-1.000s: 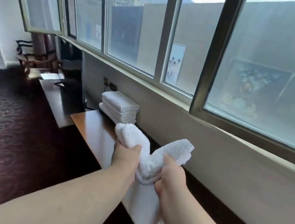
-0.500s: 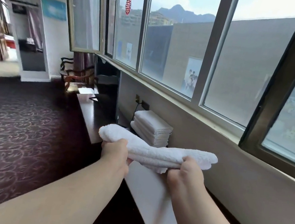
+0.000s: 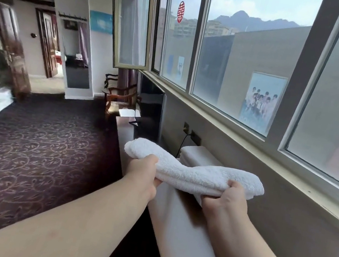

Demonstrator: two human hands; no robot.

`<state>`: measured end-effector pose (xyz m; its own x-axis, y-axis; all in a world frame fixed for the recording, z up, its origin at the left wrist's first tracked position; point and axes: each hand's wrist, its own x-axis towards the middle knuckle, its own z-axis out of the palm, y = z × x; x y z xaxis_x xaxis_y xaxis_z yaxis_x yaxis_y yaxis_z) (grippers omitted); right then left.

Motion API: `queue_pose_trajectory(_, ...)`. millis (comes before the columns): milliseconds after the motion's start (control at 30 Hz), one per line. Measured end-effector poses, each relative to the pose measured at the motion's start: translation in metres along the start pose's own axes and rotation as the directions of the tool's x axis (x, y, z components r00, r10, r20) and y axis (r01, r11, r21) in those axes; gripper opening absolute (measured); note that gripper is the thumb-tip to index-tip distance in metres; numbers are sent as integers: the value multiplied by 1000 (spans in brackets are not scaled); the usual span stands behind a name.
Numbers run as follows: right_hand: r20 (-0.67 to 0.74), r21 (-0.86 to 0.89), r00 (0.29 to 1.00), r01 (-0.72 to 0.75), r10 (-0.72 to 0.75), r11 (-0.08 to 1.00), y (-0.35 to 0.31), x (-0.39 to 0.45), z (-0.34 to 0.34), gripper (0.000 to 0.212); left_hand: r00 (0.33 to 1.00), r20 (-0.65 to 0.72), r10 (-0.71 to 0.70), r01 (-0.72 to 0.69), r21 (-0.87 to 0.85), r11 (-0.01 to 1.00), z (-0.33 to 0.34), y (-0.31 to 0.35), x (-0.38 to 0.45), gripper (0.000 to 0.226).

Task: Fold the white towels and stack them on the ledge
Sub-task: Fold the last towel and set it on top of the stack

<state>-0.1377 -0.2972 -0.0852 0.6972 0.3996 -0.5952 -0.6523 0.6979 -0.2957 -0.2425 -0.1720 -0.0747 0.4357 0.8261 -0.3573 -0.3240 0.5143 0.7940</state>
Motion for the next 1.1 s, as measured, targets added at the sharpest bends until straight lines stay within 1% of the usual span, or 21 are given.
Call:
queue_pose_trajectory(100, -10, -40, 1000, 11, -11, 999, 13, 18, 30, 32, 1000, 2, 1, -1, -3, 1000, 7, 13, 35, 23)
queue_pose_trajectory(167, -29, -58, 999, 27, -29, 998, 23, 32, 47, 27, 1000, -14, -9, 9, 3, 1000, 9, 21, 62, 24)
queue_pose_trajectory(233, -26, -59, 998, 50, -52, 997, 34, 49, 60, 18, 1000, 18, -21, 21, 6, 1000, 10, 27, 91, 27)
queue_pose_trajectory(267, -17, -51, 998, 65, -65, 997, 39, 59, 66, 16, 998, 49, -27, 27, 1, 1000, 10, 31, 106, 31)
queue_pose_trajectory(367, -2, -24, 994, 111, -111, 994, 58, 88, 85, 14, 991, 120, -56, 56, 7, 998, 13, 42, 157, 54)
queue_pose_trajectory(400, 0, -10, 992, 124, -124, 992, 65, 98, 92, 14, 987, 144, -70, 69, 15, 998, 14, 46, 174, 57)
queue_pose_trajectory(467, 0, 36, 985, 173, -173, 984, 78, 117, 106, 16, 972, 209, -104, 102, 21, 995, 17, 55, 209, 56)
queue_pose_trajectory(567, -2, 131, 970, 242, -243, 962, 96, 141, 126, 24, 939, 306, -156, 147, 54, 988, 22, 68, 261, 52)
queue_pose_trajectory(700, 12, 238, 941, 326, -338, 915, 110, 162, 144, 33, 895, 377, -237, 212, 106, 971, 41, 78, 315, 44)
queue_pose_trajectory(800, -12, 274, 917, 387, -399, 880, 103, 175, 154, 37, 864, 402, -302, 250, 178, 952, 71, 76, 340, 44)
queue_pose_trajectory(933, -38, 289, 893, 440, -449, 850, 74, 193, 158, 43, 814, 434, -386, 297, 259, 919, 120, 63, 361, 46)
queue_pose_trajectory(1100, 6, 288, 894, 428, -449, 857, 33, 214, 169, 50, 807, 414, -421, 315, 302, 900, 175, 42, 378, 49)
